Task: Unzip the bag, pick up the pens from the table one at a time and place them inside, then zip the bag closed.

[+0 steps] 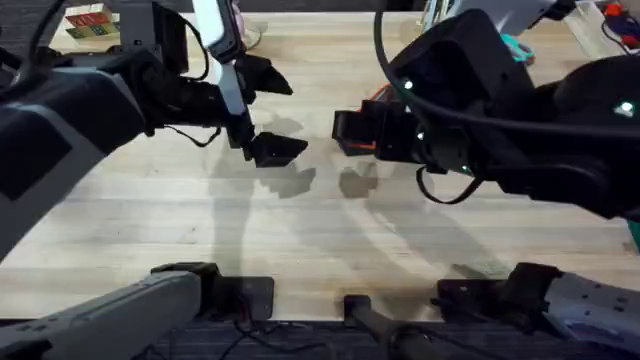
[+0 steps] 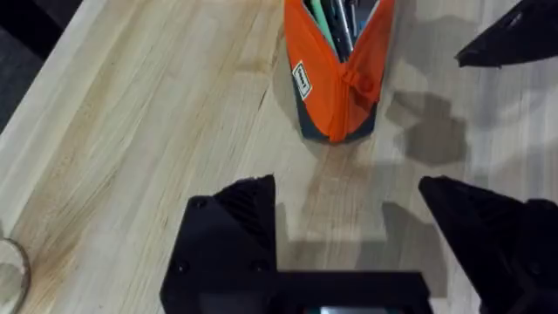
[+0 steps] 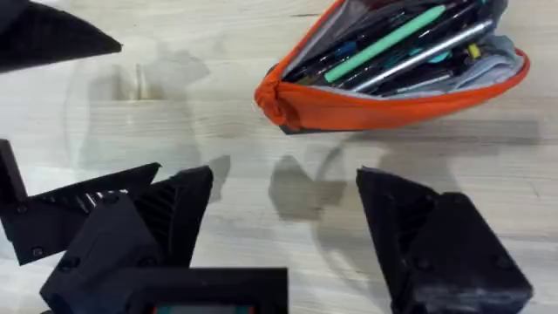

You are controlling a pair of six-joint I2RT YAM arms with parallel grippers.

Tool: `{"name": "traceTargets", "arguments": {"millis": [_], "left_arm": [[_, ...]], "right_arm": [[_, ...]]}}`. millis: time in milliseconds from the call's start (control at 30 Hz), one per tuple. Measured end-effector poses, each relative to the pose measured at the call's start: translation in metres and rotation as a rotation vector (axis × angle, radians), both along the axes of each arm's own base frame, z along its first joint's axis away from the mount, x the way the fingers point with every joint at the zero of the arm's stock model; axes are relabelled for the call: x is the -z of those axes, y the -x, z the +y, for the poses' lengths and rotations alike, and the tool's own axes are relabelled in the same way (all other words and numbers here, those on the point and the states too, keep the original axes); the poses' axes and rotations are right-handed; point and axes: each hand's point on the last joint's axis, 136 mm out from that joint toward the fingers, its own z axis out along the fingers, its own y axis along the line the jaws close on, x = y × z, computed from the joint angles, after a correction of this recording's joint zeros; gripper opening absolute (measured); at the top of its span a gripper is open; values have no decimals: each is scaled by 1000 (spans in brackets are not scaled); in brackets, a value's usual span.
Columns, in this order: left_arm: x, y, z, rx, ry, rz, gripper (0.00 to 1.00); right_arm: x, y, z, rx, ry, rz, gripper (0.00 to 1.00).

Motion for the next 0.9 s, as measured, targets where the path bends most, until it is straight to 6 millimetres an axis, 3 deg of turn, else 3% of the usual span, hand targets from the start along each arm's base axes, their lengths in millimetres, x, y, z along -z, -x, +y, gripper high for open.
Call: {"name": "traceTargets", "arguments": {"millis": [233,900], "left_arm": [[0,0,0,0,0,0,993],[0,0,0,0,0,0,993]], "right_arm": [[1,0,0,11,-5,4,998],[46,-21,23,65,23,60,997]]}}
